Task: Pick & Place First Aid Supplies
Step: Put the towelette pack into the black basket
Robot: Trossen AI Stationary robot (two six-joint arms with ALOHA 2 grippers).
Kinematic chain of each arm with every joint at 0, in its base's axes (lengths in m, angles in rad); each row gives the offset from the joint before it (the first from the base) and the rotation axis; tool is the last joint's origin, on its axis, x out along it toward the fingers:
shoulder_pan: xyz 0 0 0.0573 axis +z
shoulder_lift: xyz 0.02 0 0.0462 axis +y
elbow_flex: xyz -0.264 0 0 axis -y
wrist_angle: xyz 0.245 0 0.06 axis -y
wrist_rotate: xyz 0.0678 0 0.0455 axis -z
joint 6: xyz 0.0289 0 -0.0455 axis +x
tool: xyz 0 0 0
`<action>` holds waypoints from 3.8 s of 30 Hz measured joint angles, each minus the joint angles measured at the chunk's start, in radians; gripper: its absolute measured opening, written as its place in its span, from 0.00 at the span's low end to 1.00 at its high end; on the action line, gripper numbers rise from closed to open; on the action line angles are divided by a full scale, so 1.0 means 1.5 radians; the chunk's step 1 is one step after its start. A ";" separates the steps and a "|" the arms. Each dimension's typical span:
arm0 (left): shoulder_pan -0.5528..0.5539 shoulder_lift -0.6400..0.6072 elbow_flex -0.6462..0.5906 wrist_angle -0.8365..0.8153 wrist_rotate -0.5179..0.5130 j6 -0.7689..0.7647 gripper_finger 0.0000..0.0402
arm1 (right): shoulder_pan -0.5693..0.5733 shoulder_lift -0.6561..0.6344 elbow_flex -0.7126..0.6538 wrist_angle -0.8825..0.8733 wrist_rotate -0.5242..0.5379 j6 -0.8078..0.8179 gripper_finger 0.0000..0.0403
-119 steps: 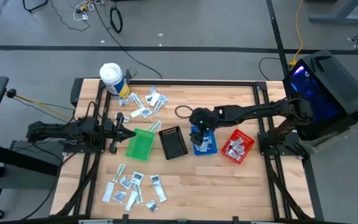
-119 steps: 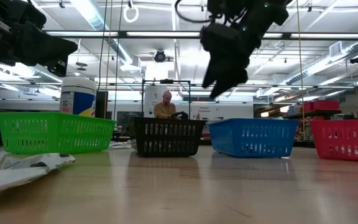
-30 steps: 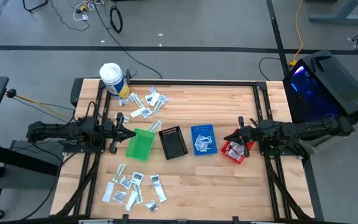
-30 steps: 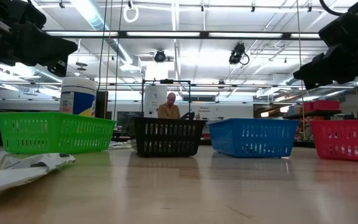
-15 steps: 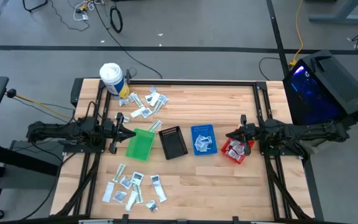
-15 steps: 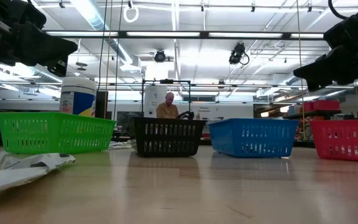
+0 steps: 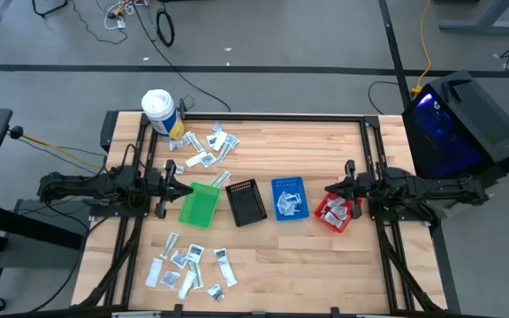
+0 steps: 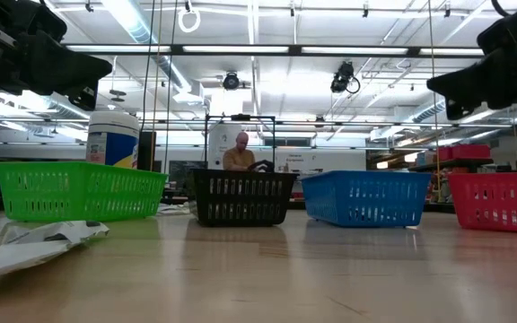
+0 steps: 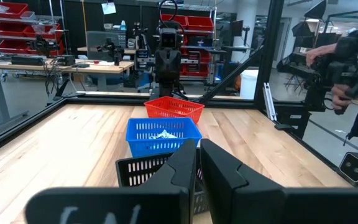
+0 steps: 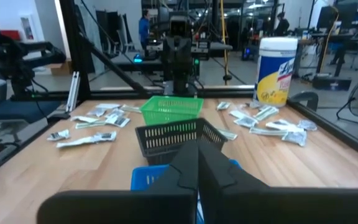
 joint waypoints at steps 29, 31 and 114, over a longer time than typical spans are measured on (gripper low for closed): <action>0.000 0.000 0.000 0.000 0.000 0.000 0.08 | 0.001 -0.026 0.000 0.004 0.018 0.007 0.05; 0.000 0.000 0.000 0.000 0.000 0.000 0.08 | 0.001 -0.026 0.000 0.004 0.018 0.007 0.05; 0.001 0.574 0.711 -0.193 -0.148 0.025 0.04 | 0.000 -0.026 0.000 0.004 0.018 0.006 0.06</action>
